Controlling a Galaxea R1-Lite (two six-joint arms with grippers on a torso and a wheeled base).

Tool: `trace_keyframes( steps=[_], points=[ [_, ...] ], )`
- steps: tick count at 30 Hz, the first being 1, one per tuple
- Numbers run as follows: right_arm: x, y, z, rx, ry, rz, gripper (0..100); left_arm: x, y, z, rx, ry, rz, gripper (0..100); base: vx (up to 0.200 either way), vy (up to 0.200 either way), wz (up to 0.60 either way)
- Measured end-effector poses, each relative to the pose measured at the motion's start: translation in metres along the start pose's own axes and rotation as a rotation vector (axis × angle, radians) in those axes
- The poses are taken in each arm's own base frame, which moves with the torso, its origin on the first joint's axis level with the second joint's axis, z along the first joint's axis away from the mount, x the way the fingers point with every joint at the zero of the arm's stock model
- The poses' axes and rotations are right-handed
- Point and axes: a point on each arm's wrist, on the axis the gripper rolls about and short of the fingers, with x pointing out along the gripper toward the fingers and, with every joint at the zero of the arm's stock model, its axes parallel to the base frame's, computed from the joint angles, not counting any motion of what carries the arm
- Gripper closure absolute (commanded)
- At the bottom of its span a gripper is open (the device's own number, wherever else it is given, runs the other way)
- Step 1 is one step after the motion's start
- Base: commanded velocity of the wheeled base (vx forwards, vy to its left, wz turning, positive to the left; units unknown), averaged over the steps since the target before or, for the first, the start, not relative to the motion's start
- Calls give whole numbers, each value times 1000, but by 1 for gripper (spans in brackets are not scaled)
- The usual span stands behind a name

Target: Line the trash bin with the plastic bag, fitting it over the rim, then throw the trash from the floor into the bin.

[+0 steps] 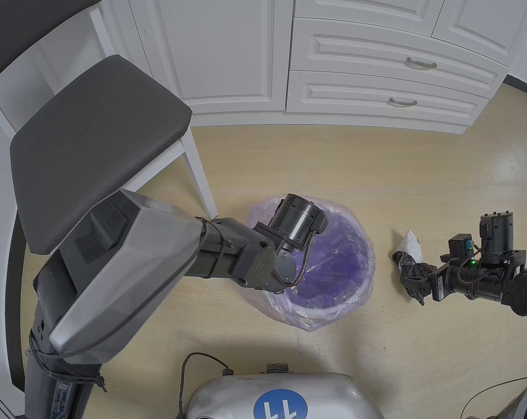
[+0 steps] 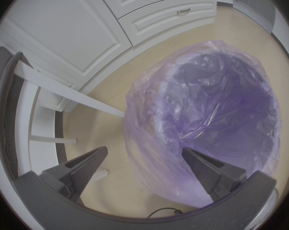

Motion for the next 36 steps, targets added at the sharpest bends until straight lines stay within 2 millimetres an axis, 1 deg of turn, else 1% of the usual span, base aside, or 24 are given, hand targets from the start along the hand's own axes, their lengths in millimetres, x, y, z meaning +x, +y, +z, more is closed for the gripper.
trace_keyframes(
  steps=[6, 10, 17, 28, 32, 36],
  points=[
    [0, -1, -2, -2, 6, -1, 0, -10, 16, -8, -37, 51, 10, 0, 0, 0, 0],
    [1, -1, -3, -5, 11, -2, 0, -18, 26, -17, -52, 76, 16, 0, 0, 0, 0],
    [1, -2, -5, -15, 19, 4, 0, -19, 42, -30, -116, 117, 33, 0, 0, 0, 0],
    [3, -1, -8, -16, 30, 11, 0, -17, 40, -47, -266, 165, 28, 0, 0, 0, 0],
    [4, -1, -7, -15, 31, 10, 0, -15, 41, -55, -301, 201, -37, 0, 0, 0, 0],
    [6, -1, -8, -14, 34, 12, 0, -12, 42, -60, -356, 190, -99, 0, 0, 0, 0]
  ],
)
